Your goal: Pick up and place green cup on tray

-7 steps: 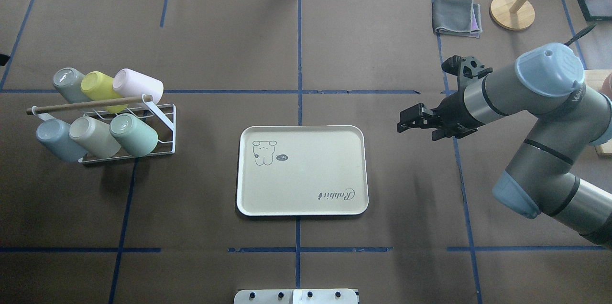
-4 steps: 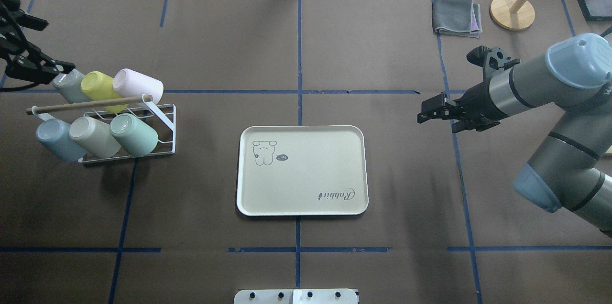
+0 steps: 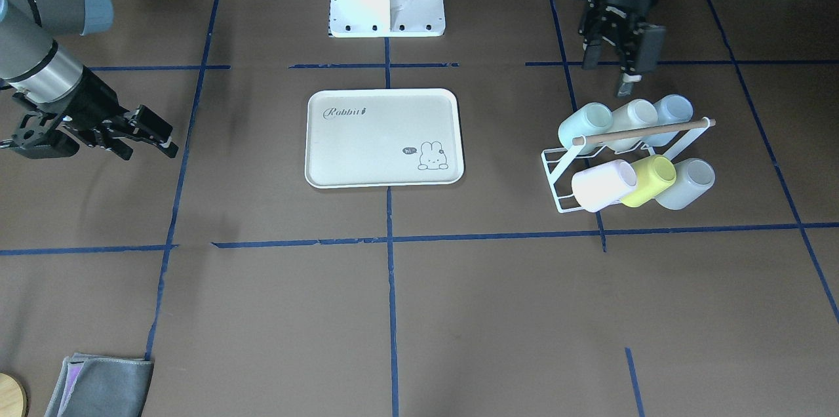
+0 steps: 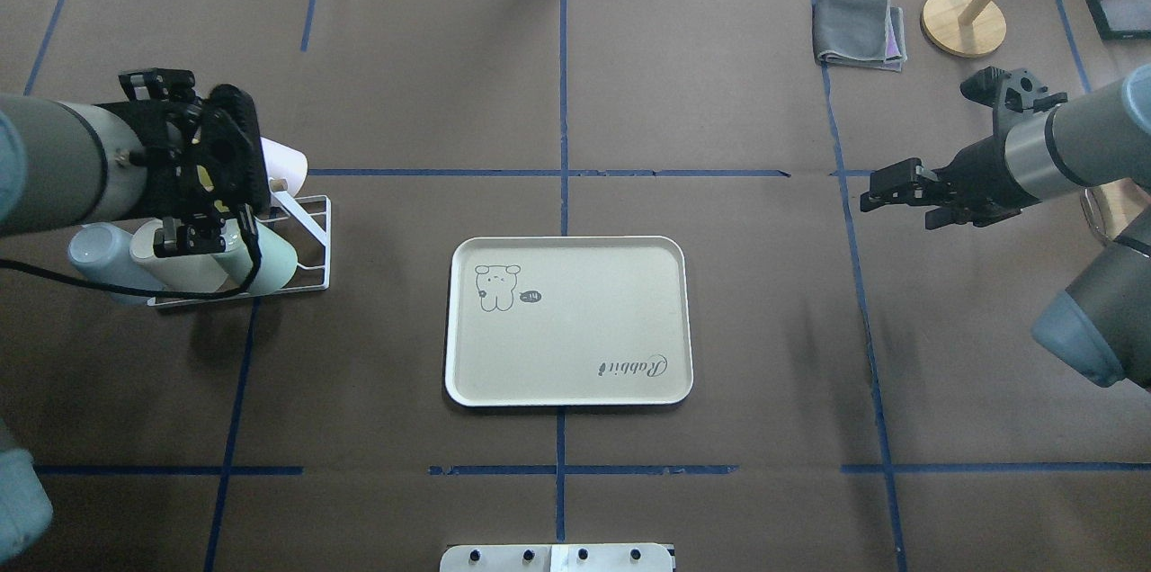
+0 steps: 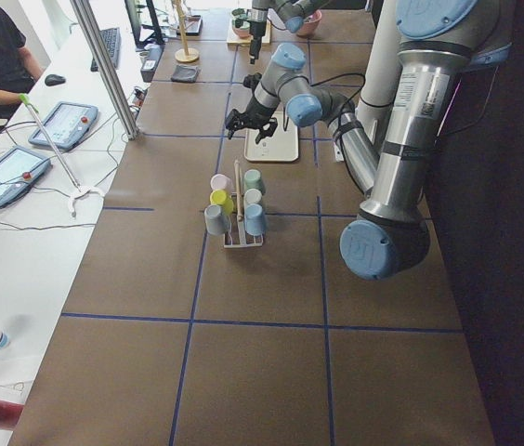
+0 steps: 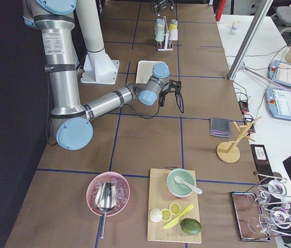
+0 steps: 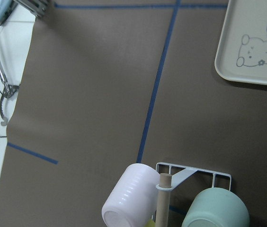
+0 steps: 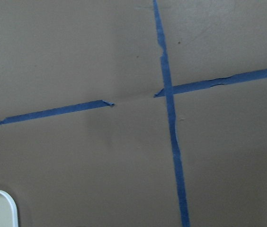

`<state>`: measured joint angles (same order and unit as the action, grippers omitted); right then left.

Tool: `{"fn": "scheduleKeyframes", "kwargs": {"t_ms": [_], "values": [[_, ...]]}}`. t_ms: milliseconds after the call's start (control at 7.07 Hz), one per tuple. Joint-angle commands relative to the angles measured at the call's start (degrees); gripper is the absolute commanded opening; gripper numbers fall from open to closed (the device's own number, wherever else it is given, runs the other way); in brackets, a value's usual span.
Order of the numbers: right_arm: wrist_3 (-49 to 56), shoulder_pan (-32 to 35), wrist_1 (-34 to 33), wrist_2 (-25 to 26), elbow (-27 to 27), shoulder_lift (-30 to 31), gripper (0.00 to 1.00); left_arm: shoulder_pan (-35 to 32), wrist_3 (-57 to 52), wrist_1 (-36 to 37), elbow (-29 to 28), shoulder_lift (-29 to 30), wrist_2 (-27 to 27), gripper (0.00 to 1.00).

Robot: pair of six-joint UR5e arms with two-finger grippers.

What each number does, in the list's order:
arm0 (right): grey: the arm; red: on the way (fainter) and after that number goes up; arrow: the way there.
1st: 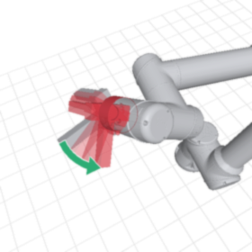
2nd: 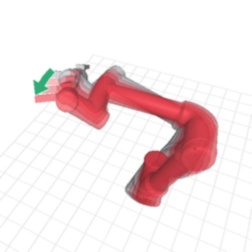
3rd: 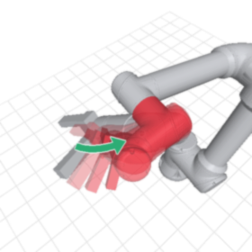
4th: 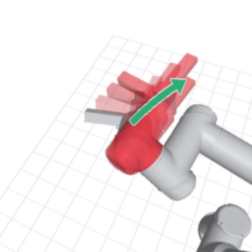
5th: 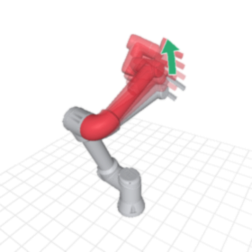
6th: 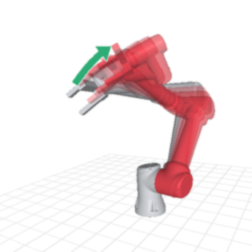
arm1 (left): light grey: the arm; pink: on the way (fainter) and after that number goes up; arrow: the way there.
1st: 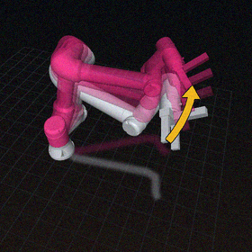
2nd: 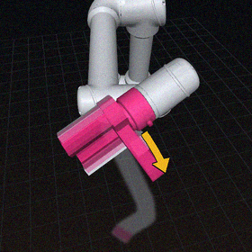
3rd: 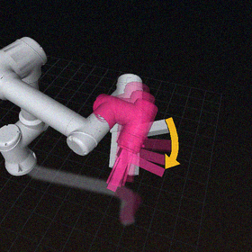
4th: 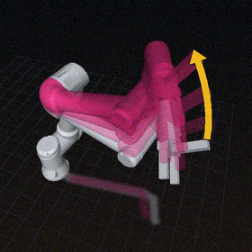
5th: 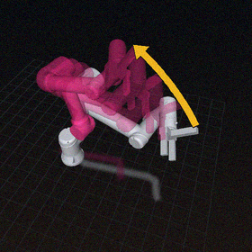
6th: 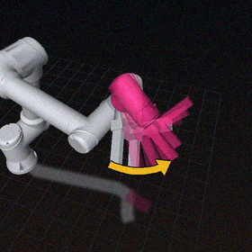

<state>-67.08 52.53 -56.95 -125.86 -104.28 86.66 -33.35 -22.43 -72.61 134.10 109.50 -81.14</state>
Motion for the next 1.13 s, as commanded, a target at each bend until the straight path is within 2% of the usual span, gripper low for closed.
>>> {"fn": "scheduleKeyframes", "kwargs": {"t_ms": [0, 141, 283, 424, 566, 707, 990], "values": [[1.3, 0.9, 0.0, 0.0, 0.3, 1.5, 1.0, 9.8, -11.0, 11.3, 1.1, 4.1, 17.0, 1.0], [1.3, 1.3, 0.1, 0.0, 0.3, 1.8, 1.0, 11.1, -15.0, 12.0, 0.3, 3.9, 21.2, 1.0], [1.3, 2.2, 0.3, -0.1, -0.1, 2.7, 1.0, 15.1, -15.3, 14.8, -1.4, 1.5, 28.6, 1.0], [1.6, 2.7, 0.3, -0.1, -0.1, 3.1, 1.0, 16.9, -15.7, 18.1, -2.6, 1.3, 32.5, 1.0], [1.6, 3.1, 0.4, -0.1, -0.2, 3.8, 1.0, 18.3, -17.0, 19.4, -4.2, 1.2, 35.3, 1.0], [1.6, 4.1, 0.5, -0.1, -0.7, 5.3, 1.0, 19.1, -17.1, 19.4, -9.8, 1.9, 36.7, 1.0], [1.6, 4.1, 0.5, 0.0, -1.9, 6.5, 1.0, 21.0, -17.2, 22.3, -13.9, 1.3, 41.4, 1.0]]}}
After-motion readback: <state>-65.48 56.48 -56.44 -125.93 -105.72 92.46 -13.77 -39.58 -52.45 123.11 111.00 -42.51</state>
